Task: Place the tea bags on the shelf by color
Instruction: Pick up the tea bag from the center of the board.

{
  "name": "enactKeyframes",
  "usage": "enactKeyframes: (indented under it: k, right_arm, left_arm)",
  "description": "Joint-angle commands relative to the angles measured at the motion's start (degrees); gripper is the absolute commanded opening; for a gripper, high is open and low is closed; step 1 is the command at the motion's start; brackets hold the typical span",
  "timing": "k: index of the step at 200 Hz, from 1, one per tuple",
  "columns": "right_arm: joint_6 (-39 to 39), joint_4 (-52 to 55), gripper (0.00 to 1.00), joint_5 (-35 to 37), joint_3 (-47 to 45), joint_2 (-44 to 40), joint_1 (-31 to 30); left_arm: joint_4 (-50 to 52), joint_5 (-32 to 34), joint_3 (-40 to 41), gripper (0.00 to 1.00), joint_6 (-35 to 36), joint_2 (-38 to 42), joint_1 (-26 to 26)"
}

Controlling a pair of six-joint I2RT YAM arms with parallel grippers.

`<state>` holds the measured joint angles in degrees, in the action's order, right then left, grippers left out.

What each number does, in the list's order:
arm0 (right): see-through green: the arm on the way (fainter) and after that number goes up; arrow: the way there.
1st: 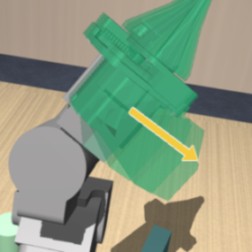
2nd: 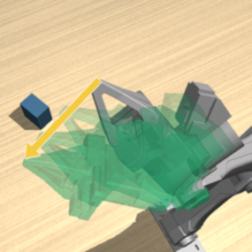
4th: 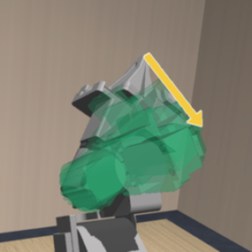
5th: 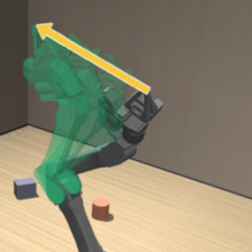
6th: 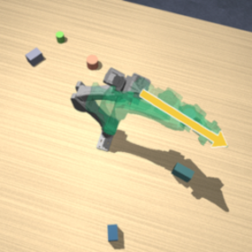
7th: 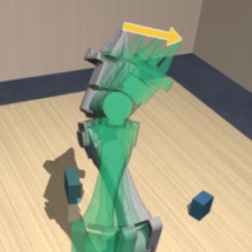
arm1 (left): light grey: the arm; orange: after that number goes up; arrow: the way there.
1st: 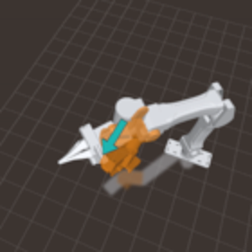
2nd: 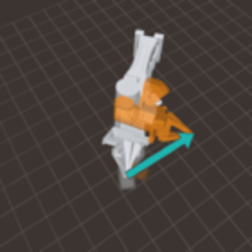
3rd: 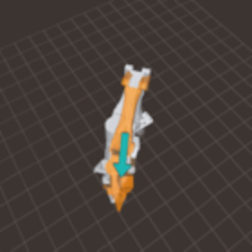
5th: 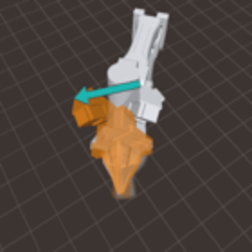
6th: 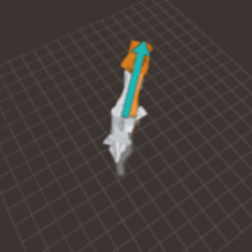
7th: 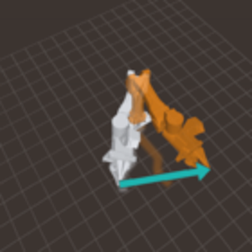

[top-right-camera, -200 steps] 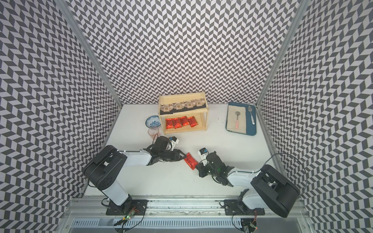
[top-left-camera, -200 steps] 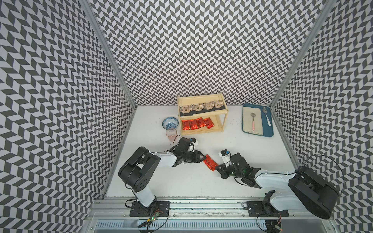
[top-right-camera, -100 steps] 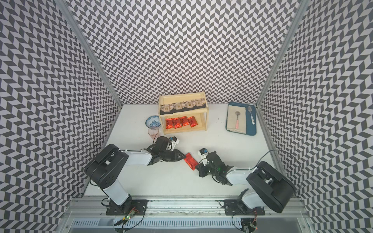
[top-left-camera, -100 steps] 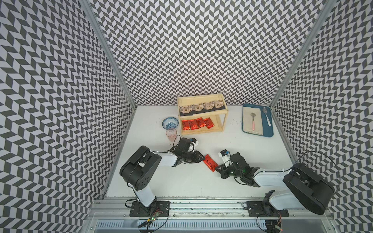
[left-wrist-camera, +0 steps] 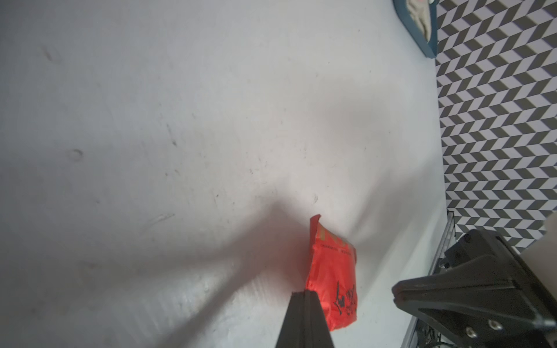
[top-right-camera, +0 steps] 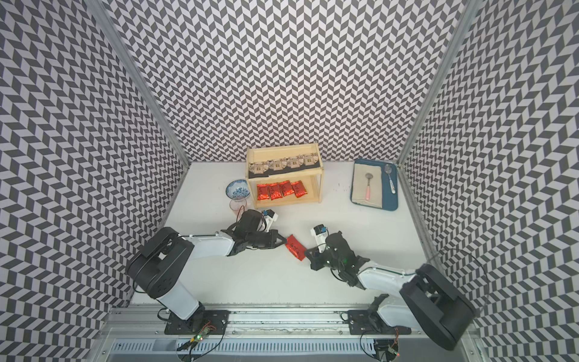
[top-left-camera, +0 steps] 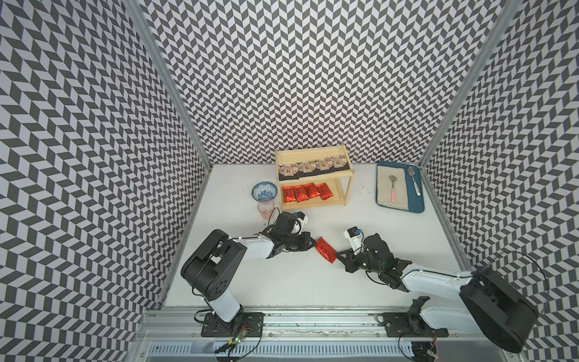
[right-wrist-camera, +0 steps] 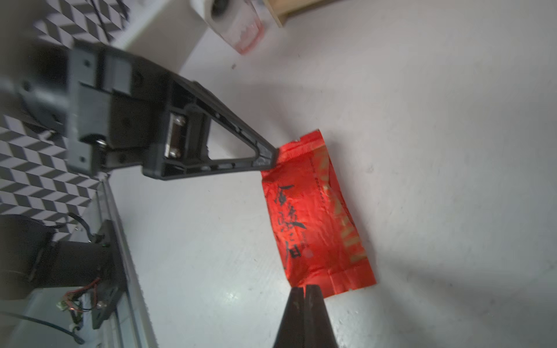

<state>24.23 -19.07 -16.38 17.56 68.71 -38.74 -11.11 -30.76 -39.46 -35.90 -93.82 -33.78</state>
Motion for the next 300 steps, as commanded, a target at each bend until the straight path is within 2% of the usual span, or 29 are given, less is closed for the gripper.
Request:
enactKeyframes:
  k: [1,24,52,79,113,133,147,166,202,244,300]
  right_arm:
    - [3.6,1.3,0.02,2.1,1.8,-7.2,0.6]
    - [10.4,2.8,0.08,4.7,0.8,-13.4,1.4]
    - [21.6,-1.2,0.18,2.3,-2.7,-18.1,3.3]
    - [31.7,-11.8,0.38,-7.5,-7.1,-17.8,6.9]
    - [43.3,-30.6,0.48,-21.9,-7.4,-9.3,11.2]
    - [46.8,-38.1,0.52,-28.8,-5.4,-4.1,12.3]
    - [49.0,-43.1,0.53,-30.7,-5.3,-1.6,12.6]
    - [53.3,-51.9,0.54,-29.4,-7.7,-0.6,13.0]
    - [51.8,-50.2,0.52,-28.7,-6.0,-1.3,13.5]
    - [49.0,-46.9,0.50,-29.1,-1.4,0.7,13.5]
    - [54.1,-58.5,0.44,-32.9,1.2,9.6,13.5]
  left_arm:
    - [0.9,0.1,-0.1,0.00,-0.6,4.0,0.8]
    - [-0.7,-1.7,1.1,0.00,-2.7,7.3,2.7]
    - [-6.2,-5.8,3.8,0.00,-6.6,12.5,5.6]
    - [-12.8,-9.4,7.0,0.00,-10.2,17.8,8.2]
    - [-19.3,-13.0,8.9,0.00,-13.3,22.3,9.4]
    - [-24.3,-14.2,10.0,0.00,-15.2,23.7,9.5]
    - [-26.6,-14.2,10.6,0.00,-16.2,24.2,9.5]
    - [-29.9,-15.0,11.4,0.00,-18.2,23.8,9.5]
    - [-36.6,-17.3,12.0,0.00,-23.5,21.5,9.5]
    - [-37.0,-17.0,12.3,0.00,-23.9,22.3,9.4]
    - [-41.5,-17.7,13.0,0.00,-26.7,20.3,9.2]
